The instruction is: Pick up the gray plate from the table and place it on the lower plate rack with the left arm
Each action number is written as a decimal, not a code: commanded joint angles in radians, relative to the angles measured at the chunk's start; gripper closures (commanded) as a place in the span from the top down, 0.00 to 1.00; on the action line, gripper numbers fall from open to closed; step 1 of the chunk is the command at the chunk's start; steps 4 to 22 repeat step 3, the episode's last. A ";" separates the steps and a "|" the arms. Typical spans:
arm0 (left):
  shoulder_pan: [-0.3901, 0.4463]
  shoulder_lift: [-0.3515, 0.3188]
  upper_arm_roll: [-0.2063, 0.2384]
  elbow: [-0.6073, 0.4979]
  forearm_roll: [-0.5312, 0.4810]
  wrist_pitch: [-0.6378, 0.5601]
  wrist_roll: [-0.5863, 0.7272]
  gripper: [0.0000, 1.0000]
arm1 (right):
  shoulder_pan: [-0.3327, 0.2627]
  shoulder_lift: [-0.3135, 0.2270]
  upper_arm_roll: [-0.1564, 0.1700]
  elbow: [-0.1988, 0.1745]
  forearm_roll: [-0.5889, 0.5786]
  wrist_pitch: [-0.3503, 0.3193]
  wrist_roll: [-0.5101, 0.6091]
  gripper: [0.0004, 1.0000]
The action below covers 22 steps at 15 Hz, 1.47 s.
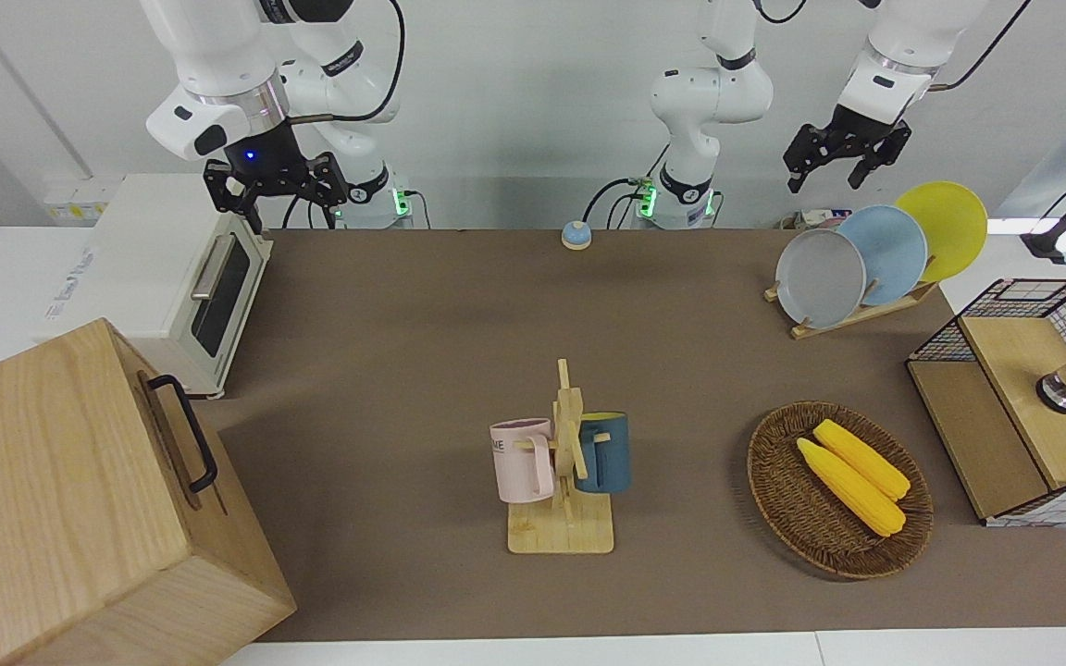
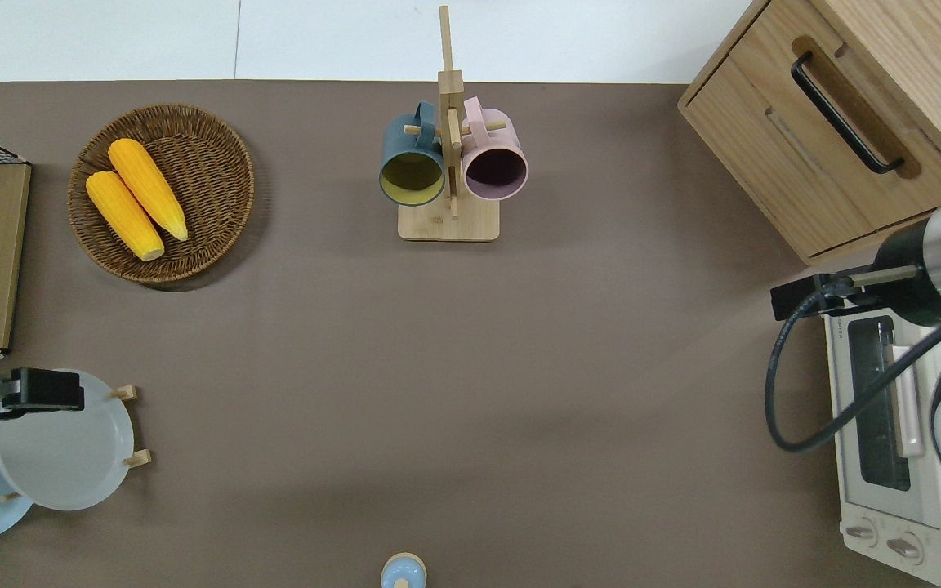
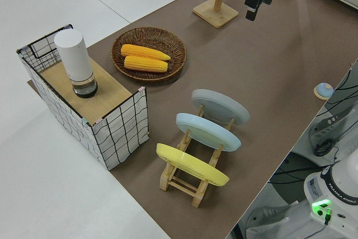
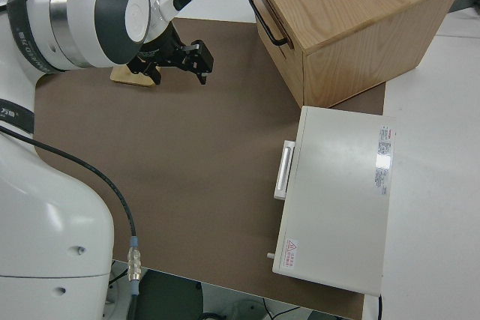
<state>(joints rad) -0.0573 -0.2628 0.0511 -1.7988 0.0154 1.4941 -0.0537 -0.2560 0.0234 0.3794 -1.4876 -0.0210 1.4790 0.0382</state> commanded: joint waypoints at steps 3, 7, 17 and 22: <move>0.007 -0.010 0.001 -0.001 -0.011 0.006 0.006 0.99 | -0.026 -0.002 0.024 0.010 -0.002 -0.017 0.014 0.98; 0.007 -0.010 0.001 -0.001 -0.011 0.006 0.006 0.99 | -0.026 -0.002 0.024 0.010 -0.002 -0.017 0.014 0.98; 0.007 -0.010 0.001 -0.001 -0.011 0.006 0.006 0.99 | -0.026 -0.002 0.024 0.010 -0.002 -0.017 0.014 0.98; 0.007 -0.010 0.001 -0.001 -0.011 0.006 0.006 0.99 | -0.026 -0.002 0.024 0.010 -0.002 -0.017 0.014 0.98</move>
